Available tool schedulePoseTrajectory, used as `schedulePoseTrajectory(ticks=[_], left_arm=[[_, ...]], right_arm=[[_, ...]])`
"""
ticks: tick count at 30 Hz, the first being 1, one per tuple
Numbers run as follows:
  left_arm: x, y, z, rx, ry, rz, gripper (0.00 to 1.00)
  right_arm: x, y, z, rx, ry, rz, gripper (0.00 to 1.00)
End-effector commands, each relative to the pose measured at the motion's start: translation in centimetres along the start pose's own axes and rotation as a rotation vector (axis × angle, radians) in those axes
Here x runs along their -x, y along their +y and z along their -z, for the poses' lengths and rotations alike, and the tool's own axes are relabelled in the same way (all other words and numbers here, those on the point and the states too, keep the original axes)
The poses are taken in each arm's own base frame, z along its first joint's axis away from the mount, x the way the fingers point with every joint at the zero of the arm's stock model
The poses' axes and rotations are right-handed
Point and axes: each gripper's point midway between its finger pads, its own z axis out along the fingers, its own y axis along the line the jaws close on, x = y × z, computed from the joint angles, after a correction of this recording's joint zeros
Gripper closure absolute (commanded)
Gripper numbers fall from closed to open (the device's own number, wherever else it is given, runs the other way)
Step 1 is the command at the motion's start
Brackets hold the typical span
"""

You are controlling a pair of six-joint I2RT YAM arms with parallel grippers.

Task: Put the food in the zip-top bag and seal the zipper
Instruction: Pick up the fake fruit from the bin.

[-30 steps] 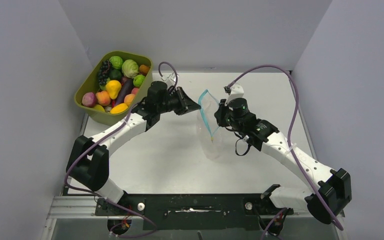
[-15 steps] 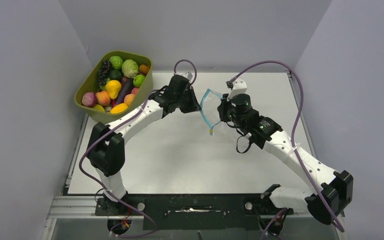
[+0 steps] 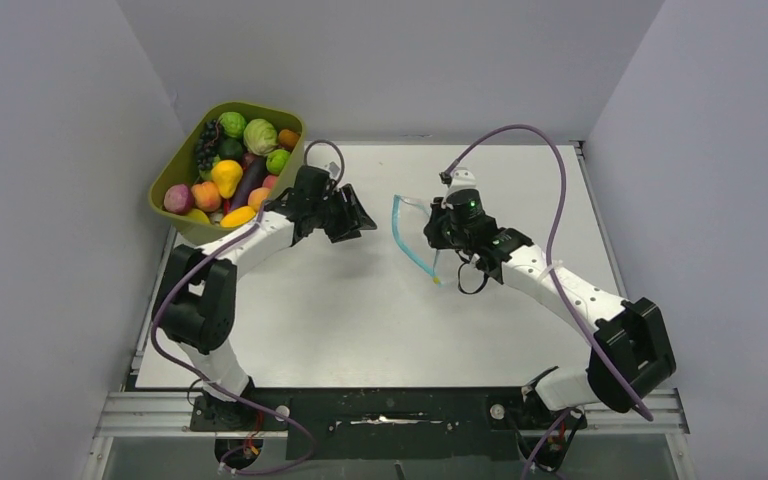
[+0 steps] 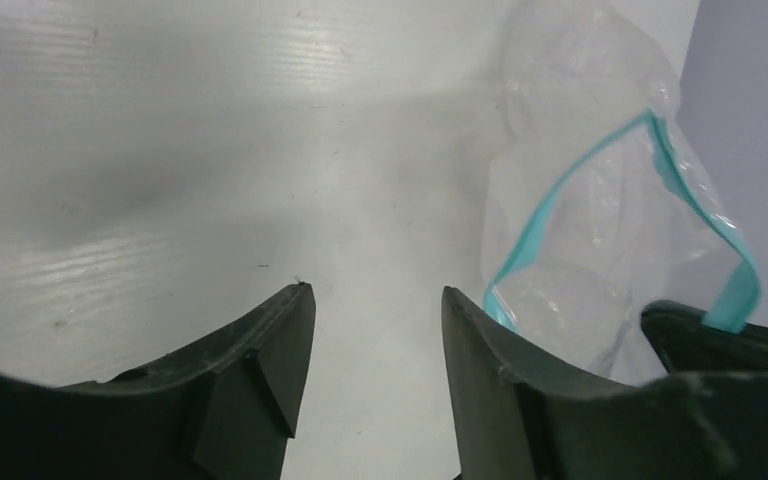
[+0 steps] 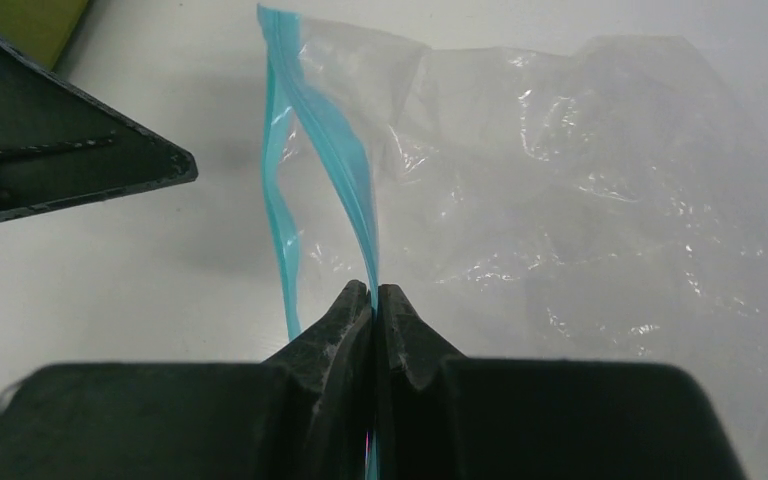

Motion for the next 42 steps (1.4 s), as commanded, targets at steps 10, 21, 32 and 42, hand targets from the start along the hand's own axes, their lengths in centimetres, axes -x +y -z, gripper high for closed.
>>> schedulePoseTrajectory(ticks=[10, 21, 32, 42], left_arm=[[11.3, -0.6, 10.9, 0.119, -0.414, -0.186, 0.27], [18.6, 6.3, 19.1, 0.397, -0.695, -0.315, 0.22], [23.5, 13.8, 20.3, 0.482, -0.705, -0.264, 0.26], [26.0, 17.1, 19.9, 0.618, -0.702, -0.256, 0.24]], right_arm=[[3.0, 3.7, -1.2, 0.173, -0.064, -0.146, 1.0], [2.8, 3.3, -0.8, 0.155, -0.054, -0.129, 1.0], [2.7, 2.9, -0.4, 0.128, -0.045, -0.101, 1.0], [2.3, 3.5, -0.7, 0.136, -0.031, -0.125, 1.0]])
